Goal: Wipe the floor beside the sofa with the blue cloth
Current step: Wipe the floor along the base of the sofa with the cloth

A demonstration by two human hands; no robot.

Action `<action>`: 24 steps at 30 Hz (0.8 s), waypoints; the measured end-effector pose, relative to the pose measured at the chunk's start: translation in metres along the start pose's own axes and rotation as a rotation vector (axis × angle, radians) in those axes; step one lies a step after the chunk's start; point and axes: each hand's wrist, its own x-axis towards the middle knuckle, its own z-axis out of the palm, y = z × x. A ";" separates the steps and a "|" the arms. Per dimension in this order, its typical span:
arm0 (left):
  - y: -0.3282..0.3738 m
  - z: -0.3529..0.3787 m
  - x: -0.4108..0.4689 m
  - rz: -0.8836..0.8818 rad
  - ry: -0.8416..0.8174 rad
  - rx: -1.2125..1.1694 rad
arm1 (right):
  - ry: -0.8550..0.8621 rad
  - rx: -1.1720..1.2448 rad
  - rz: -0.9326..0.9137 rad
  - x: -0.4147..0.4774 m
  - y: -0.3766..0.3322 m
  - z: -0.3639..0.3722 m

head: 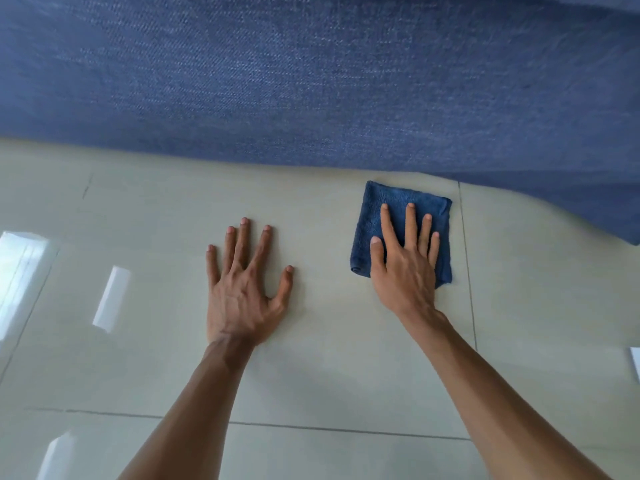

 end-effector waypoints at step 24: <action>0.001 -0.006 -0.001 0.010 0.004 -0.008 | -0.006 0.054 0.209 -0.001 -0.021 -0.003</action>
